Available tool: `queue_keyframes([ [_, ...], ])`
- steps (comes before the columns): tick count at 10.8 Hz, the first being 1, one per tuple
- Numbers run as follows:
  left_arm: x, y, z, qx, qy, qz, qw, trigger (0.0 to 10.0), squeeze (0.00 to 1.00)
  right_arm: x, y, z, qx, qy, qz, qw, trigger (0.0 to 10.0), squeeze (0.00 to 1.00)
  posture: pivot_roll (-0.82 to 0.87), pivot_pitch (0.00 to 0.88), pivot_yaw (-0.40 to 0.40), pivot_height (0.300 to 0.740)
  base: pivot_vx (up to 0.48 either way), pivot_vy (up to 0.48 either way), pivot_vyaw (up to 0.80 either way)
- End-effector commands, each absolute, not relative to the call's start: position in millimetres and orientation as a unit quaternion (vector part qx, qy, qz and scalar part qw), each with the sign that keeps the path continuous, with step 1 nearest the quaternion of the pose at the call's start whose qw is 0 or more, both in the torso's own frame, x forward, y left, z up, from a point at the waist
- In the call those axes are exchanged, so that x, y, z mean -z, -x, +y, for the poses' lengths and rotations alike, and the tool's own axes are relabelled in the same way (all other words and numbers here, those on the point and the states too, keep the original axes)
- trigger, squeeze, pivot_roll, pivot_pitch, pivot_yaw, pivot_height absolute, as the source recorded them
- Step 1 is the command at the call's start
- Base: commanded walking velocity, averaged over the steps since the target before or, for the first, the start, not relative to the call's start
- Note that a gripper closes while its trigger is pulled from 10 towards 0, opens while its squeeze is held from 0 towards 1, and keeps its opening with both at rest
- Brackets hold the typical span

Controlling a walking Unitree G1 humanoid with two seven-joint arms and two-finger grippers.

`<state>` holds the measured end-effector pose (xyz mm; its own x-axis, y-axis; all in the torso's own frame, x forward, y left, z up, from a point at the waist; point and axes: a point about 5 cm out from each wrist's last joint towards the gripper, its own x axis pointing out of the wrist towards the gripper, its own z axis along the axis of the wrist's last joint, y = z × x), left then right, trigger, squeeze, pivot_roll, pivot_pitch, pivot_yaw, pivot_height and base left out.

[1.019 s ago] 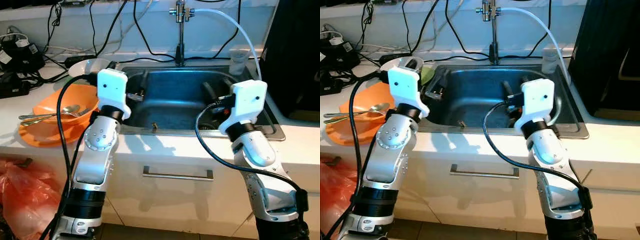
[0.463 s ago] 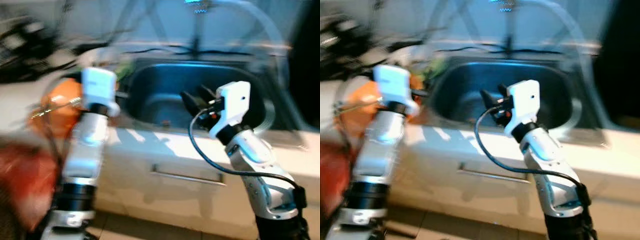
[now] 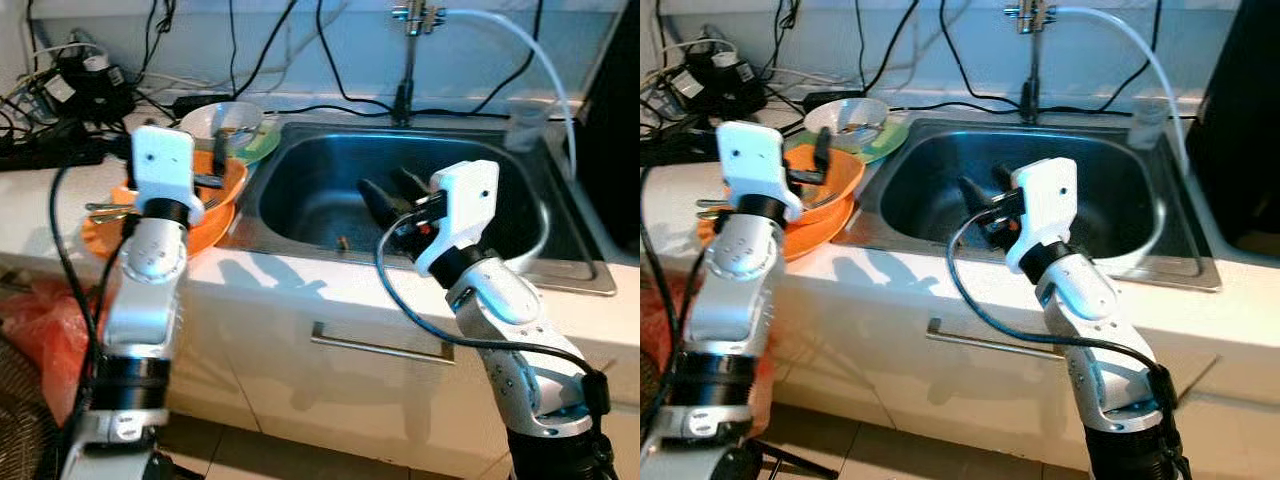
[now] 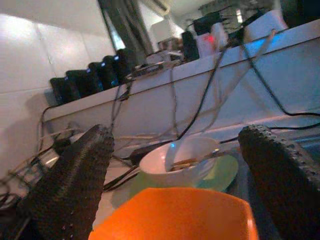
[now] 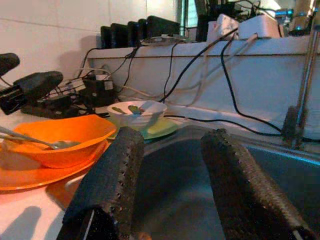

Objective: Kitchen organization

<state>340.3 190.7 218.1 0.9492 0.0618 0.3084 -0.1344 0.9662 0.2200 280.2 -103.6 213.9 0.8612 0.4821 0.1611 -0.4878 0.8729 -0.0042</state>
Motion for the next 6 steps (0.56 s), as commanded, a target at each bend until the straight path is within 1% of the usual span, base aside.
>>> queue_keyframes([
  [1, -221.9, -342.6, 201.9, -0.076, -0.117, -0.148, 0.979, 10.0, 0.0, -216.3, -279.6, -99.0, -0.274, -0.028, -0.074, 0.958, 10.0, 0.0, -0.03, 0.0, 0.085, 0.74, 0.0, 0.0, 0.0],
  [2, -215.3, -344.8, 213.1, -0.1, -0.093, -0.123, 0.983, 10.0, 0.0, -210.4, -270.9, -86.4, -0.346, -0.027, -0.039, 0.937, 10.0, 0.0, -0.02, 0.0, 0.087, 0.74, 0.0, 0.0, 0.0],
  [3, -204.7, -346.5, 223.3, -0.122, -0.073, -0.094, 0.985, 10.0, 0.0, -201.1, -266.6, -82.4, -0.366, 0.0, -0.022, 0.93, 10.0, 0.0, -0.01, 0.0, 0.084, 0.74, 0.0, 0.0, 0.0],
  [6, -195.3, -348.9, 242.7, -0.164, -0.052, -0.07, 0.983, 10.0, 0.0, -195.0, -260.8, -78.3, -0.38, 0.001, -0.003, 0.925, 10.0, 0.0, -0.02, 0.0, 0.084, 0.74, 0.0, 0.0, 0.0],
])
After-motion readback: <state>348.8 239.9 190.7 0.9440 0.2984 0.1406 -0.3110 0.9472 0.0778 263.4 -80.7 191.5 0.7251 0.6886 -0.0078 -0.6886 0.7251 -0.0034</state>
